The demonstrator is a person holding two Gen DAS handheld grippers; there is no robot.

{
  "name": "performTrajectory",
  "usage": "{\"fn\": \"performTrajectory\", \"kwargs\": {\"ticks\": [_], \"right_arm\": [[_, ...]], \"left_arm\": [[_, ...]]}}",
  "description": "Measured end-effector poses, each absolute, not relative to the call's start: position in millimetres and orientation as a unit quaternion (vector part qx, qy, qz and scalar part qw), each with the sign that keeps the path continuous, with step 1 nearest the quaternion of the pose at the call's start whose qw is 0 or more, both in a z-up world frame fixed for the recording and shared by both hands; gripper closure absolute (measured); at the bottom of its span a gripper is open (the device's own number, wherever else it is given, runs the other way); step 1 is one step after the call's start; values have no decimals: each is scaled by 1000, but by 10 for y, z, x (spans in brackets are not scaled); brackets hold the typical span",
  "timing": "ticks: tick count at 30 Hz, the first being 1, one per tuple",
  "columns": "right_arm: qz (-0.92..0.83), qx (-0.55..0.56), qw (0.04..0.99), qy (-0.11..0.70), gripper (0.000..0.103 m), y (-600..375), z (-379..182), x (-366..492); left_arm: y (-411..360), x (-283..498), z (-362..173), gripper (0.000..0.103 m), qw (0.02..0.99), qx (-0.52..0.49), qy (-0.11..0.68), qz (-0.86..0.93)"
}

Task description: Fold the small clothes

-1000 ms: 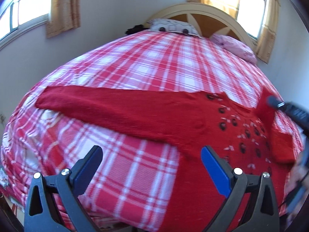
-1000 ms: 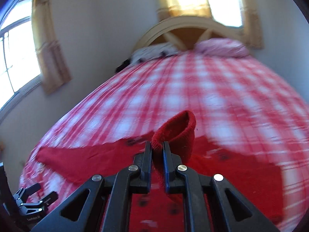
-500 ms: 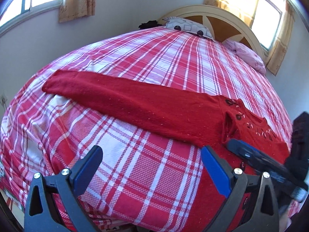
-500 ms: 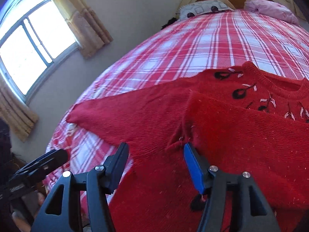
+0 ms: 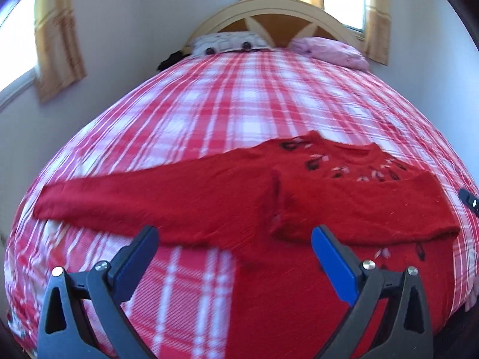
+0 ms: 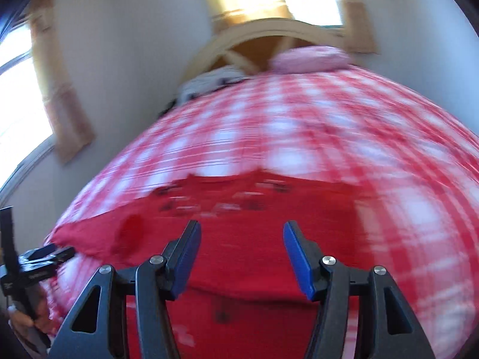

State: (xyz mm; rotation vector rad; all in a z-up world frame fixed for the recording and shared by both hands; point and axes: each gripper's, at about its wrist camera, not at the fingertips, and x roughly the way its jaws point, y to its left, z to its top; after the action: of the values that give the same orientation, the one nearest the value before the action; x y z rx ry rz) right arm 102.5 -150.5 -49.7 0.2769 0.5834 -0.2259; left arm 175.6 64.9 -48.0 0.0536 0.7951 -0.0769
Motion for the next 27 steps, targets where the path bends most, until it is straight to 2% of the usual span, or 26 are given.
{"fn": "performTrajectory", "kwargs": {"ticks": [2, 7, 10, 14, 19, 22, 27], "right_arm": [[-115, 141, 933, 309, 58, -1636, -585, 1021], [-120, 147, 906, 378, 59, -1727, -959, 1092], [-119, 121, 911, 375, 59, -1689, -912, 1045], [-125, 110, 930, 329, 59, -1727, -715, 1054], [-103, 108, 931, 334, 59, -1664, -724, 1517], [-80, 125, 912, 383, 57, -1596, -1039, 1806], [-108, 121, 920, 357, 57, -1478, -896, 1751]], "left_arm": [[473, 1869, -491, 0, 921, 37, 386, -43], [185, 2195, -688, 0, 910, 60, 410, -23], [151, 2278, -855, 0, 900, 76, 430, -1], [204, 2335, -1020, 0, 892, 71, 445, 17], [205, 2395, -1142, 0, 885, 67, 459, 24], [324, 2356, -1082, 0, 885, 47, 463, 11], [997, 2185, -861, 0, 899, -12, 435, 46]]}}
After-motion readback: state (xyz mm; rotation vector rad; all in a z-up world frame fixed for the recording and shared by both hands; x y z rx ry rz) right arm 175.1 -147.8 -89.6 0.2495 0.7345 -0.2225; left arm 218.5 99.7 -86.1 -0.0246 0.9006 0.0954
